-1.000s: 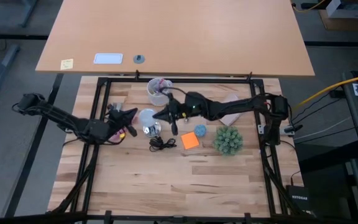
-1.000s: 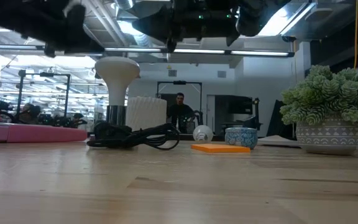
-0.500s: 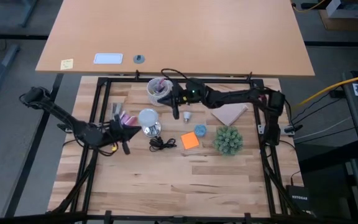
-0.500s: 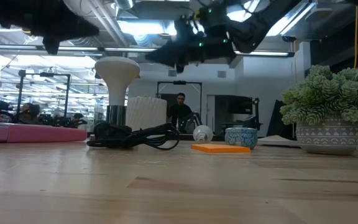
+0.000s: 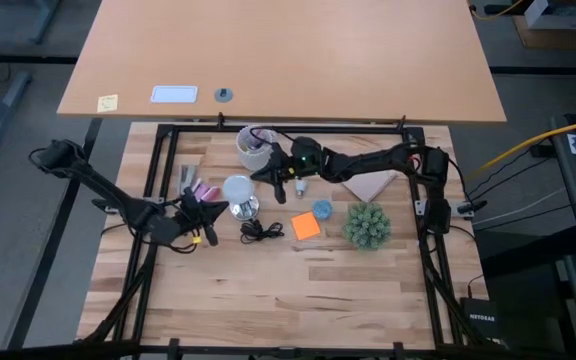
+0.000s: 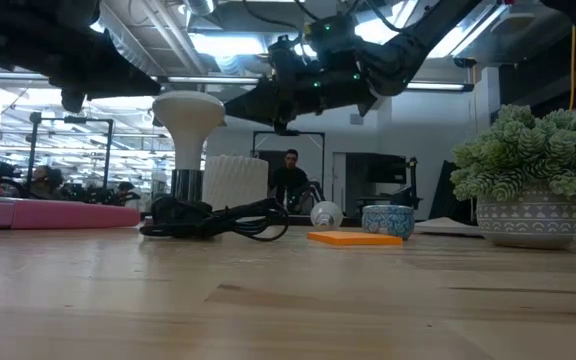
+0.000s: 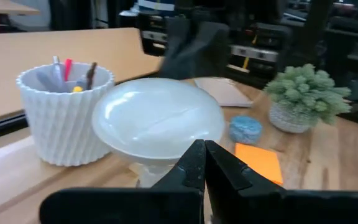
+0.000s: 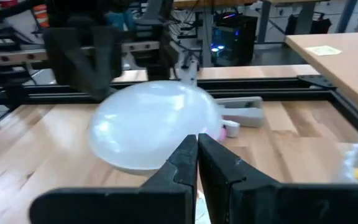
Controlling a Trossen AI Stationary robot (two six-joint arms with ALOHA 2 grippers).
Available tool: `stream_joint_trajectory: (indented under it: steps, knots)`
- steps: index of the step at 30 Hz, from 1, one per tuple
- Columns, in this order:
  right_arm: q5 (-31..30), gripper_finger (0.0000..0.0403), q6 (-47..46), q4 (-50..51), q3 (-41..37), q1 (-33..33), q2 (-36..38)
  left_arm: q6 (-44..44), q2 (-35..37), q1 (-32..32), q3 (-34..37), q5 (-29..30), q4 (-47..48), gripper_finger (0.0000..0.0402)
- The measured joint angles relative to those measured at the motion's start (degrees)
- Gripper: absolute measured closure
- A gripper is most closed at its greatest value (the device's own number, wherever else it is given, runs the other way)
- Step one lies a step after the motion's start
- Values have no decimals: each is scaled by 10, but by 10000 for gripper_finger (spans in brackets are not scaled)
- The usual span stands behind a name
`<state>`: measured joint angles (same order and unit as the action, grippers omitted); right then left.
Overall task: Screw lightbulb
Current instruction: Insert the lightbulb into the silver lamp
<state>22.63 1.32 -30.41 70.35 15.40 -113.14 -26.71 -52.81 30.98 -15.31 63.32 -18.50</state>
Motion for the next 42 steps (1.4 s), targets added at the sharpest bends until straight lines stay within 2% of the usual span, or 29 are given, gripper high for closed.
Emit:
stream_joint_trajectory:
  steps: [10, 21, 29, 36, 39, 42]
  knots:
    - [-3, 384, -11, 4, 0, -24, 0, -1, -11, 0, 0, 44, 3, 401]
    - [6, 384, -43, 9, 0, -43, 1, -25, -11, 0, 0, 118, 52, 401]
    - [7, 384, -45, 11, 0, -76, 0, -48, -11, -27, 0, 108, 79, 401]
    - [-45, 384, -29, 0, 0, -97, -1, -46, -12, -62, 0, 110, 76, 401]
    - [-50, 384, -24, -14, 0, -97, -1, -15, -10, -65, 0, 112, 63, 401]
    - [-47, 384, -24, -25, 0, -90, 9, 58, 1, -60, 0, 123, 20, 401]
